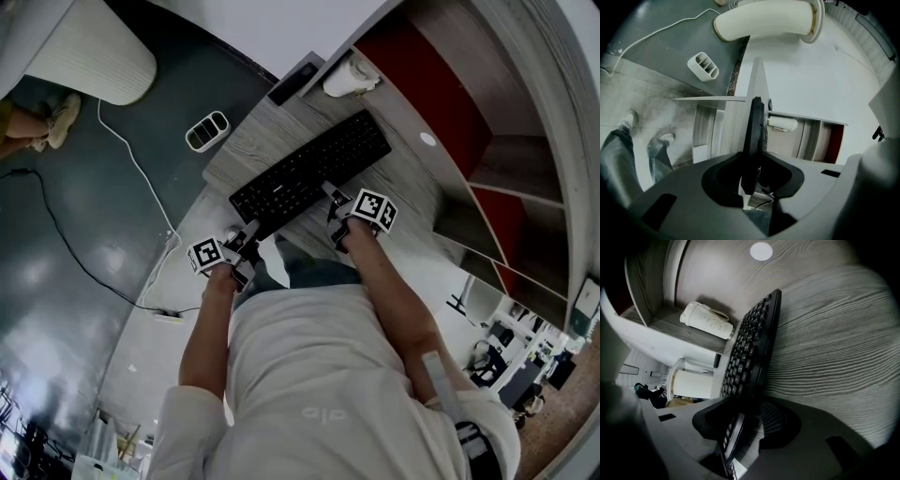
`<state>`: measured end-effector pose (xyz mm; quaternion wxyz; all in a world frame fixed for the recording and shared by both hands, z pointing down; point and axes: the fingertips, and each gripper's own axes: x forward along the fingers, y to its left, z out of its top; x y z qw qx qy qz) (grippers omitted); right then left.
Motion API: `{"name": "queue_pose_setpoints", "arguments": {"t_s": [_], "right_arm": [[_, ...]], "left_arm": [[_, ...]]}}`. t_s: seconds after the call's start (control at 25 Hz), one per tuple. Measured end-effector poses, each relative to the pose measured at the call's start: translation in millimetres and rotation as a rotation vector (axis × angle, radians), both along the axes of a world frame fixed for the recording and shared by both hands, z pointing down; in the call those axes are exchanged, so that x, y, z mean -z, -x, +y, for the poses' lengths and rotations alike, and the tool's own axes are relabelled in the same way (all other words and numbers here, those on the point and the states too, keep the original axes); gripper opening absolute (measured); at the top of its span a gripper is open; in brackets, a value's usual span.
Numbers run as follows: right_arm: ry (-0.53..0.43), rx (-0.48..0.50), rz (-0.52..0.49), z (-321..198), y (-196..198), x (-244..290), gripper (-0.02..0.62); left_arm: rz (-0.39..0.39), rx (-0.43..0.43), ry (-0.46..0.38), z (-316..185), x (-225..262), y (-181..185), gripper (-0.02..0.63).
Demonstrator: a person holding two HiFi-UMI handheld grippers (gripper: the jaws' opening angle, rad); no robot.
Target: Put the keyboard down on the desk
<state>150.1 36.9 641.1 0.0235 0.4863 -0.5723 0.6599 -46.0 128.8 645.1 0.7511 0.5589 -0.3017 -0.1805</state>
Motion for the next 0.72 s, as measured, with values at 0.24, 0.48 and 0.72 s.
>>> {"name": "queue_pose_setpoints", "arguments": {"t_s": [0.24, 0.48, 0.72], "right_arm": [[0.008, -0.035, -0.019, -3, -4, -3, 0.169], [-0.009, -0.046, -0.009, -9, -6, 1, 0.167], [-0.021, -0.049, 0.012, -17, -8, -2, 0.166]], "left_arm": [[0.011, -0.019, 0.019, 4, 1, -3, 0.146], [0.001, -0.02, 0.013, 17, 8, 9, 0.16], [-0.011, -0.019, 0.016, 28, 9, 19, 0.16]]}}
